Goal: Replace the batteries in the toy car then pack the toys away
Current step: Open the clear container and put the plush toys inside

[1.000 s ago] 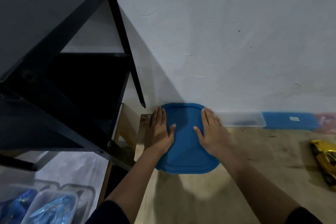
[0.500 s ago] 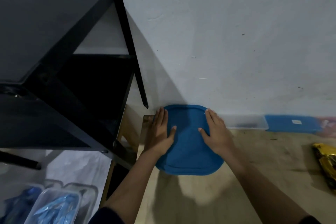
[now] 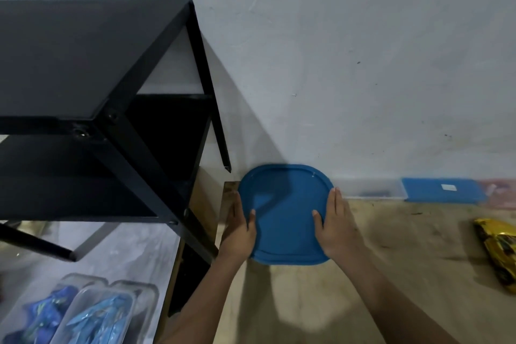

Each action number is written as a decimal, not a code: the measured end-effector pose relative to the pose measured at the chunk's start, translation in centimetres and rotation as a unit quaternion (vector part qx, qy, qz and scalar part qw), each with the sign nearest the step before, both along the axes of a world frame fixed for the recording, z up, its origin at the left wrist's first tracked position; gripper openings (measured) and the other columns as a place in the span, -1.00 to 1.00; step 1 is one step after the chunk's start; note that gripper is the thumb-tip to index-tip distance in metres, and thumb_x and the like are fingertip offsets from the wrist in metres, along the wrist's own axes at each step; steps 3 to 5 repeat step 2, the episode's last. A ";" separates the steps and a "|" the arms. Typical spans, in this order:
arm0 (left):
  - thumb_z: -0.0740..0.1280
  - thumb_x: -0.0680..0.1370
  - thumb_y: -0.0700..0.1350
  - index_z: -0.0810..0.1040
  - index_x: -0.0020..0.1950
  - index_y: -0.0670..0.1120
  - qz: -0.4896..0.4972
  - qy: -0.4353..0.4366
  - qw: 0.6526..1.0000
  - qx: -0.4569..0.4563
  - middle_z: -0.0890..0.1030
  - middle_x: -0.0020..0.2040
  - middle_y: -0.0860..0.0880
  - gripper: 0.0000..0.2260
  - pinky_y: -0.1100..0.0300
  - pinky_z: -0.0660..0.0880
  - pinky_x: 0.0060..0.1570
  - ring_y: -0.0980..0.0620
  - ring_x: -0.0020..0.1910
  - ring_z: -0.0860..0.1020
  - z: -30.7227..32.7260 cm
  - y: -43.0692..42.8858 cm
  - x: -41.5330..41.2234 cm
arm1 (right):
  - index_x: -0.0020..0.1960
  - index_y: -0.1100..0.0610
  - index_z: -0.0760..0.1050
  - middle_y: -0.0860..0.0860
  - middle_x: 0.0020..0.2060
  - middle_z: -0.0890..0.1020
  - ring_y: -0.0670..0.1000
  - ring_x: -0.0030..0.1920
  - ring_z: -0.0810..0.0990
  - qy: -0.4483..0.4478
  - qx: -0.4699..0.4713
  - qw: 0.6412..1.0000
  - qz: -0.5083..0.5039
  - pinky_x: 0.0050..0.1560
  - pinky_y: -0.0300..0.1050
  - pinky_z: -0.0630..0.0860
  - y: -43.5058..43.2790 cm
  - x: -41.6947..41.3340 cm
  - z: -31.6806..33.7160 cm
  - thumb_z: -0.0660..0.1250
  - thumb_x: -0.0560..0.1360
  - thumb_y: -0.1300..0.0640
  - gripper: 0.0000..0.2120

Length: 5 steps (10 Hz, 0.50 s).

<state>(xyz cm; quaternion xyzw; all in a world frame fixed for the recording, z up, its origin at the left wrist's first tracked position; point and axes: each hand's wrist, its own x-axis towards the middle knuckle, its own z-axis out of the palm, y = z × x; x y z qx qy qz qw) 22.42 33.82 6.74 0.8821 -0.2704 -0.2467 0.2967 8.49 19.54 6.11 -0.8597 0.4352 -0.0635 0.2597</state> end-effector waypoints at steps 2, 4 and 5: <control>-0.15 0.57 0.29 -0.28 0.52 0.12 0.054 0.011 0.998 0.010 0.42 0.39 0.01 -0.40 0.30 0.49 -0.25 -0.06 0.09 0.60 -0.8 0.8 0.4 | 0.42 0.34 0.17 0.17 0.42 0.31 0.14 0.11 0.60 -0.001 0.010 1.000 -0.001 -0.08 -0.13 0.58 0.2 -0.1 -0.6 -0.20 0.61 -0.14 -0.36; -0.15 0.57 0.29 -0.28 0.52 0.12 0.054 0.011 0.998 0.010 0.42 0.39 0.01 -0.40 0.30 0.49 -0.25 -0.06 0.09 0.60 -0.8 0.8 0.4 | 0.42 0.34 0.17 0.17 0.42 0.31 0.14 0.11 0.60 -0.001 0.010 1.000 -0.001 -0.08 -0.13 0.58 0.2 -0.1 -0.6 -0.20 0.61 -0.14 -0.36; -0.15 0.57 0.29 -0.28 0.52 0.12 0.054 0.011 0.998 0.010 0.42 0.39 0.01 -0.40 0.30 0.49 -0.25 -0.06 0.09 0.60 -0.8 0.8 0.4 | 0.42 0.34 0.17 0.17 0.42 0.31 0.14 0.11 0.60 -0.001 0.010 1.000 -0.001 -0.08 -0.13 0.58 0.2 -0.1 -0.6 -0.20 0.61 -0.14 -0.36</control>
